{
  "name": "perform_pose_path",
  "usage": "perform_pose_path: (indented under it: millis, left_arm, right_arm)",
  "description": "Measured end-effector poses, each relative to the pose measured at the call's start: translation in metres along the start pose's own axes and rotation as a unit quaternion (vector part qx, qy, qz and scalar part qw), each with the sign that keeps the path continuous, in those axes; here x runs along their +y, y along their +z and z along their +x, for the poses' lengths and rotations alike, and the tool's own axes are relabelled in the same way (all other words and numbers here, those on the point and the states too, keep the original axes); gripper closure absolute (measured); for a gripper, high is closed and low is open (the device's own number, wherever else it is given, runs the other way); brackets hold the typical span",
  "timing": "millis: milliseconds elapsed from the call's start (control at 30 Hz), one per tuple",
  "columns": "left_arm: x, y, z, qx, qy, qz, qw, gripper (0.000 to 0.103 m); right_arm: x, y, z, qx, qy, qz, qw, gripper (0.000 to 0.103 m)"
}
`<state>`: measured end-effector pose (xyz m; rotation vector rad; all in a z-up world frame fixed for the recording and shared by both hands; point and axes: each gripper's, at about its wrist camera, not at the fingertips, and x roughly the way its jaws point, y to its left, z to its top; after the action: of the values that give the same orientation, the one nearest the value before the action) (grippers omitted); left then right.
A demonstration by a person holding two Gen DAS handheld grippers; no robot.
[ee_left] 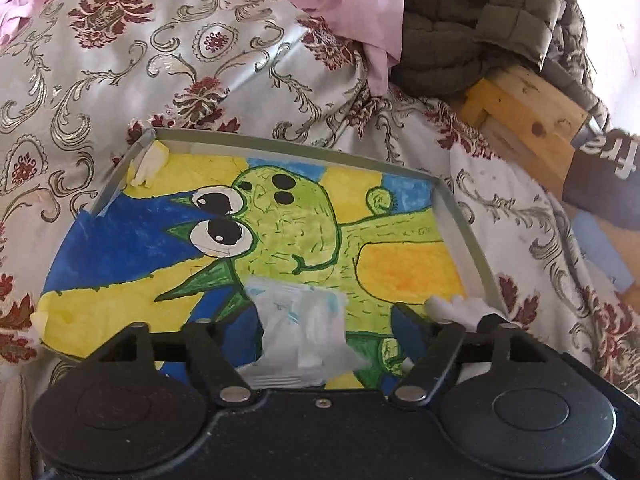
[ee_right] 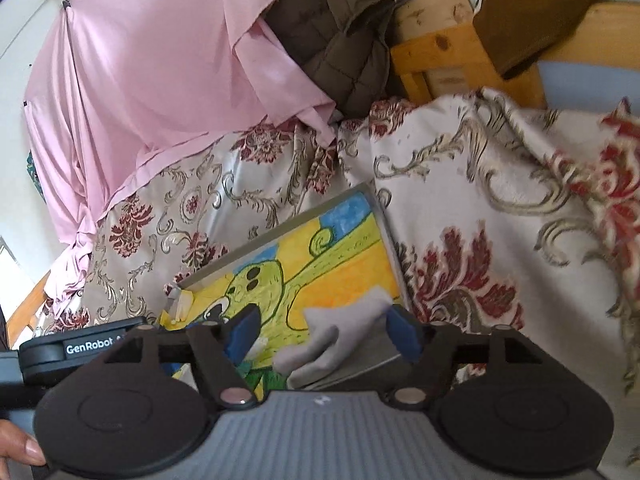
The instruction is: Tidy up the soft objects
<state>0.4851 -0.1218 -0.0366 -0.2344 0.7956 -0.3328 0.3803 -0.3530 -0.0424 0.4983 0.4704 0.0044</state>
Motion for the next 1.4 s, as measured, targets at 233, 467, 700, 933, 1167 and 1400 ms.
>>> perform_pose_path:
  millis: [233,467,700,933,1167,1400]
  left_arm:
    - [0.0,-0.001,-0.035,-0.049,-0.003,-0.025,0.9985,0.019]
    - [-0.013,-0.008,-0.104,-0.134,-0.003,-0.005,0.9909,0.005]
    - [-0.026,-0.037,-0.179,-0.201,0.001,0.037,0.9788,0.001]
    - [-0.031,-0.086,-0.232,-0.212,-0.004,0.066,0.9751,0.001]
    - [-0.024,-0.137,-0.26,-0.196,-0.019,0.074,0.9776,0.001]
    - [-0.016,-0.176,-0.263,-0.17,-0.027,0.08,0.9819,0.001]
  right_arm:
    - [0.011,0.013,-0.046,-0.03,-0.002,-0.031,0.999,0.008]
    - [0.034,0.014,-0.114,-0.089,-0.003,-0.086,0.992,0.0]
    - [0.05,-0.006,-0.179,-0.135,-0.005,-0.117,0.984,0.0]
    - [0.046,-0.046,-0.233,-0.168,-0.023,-0.119,0.978,0.0]
    - [0.039,-0.088,-0.265,-0.152,-0.053,-0.124,0.979,0.0]
    - [0.039,-0.126,-0.266,-0.047,-0.106,-0.145,0.983,0.0]
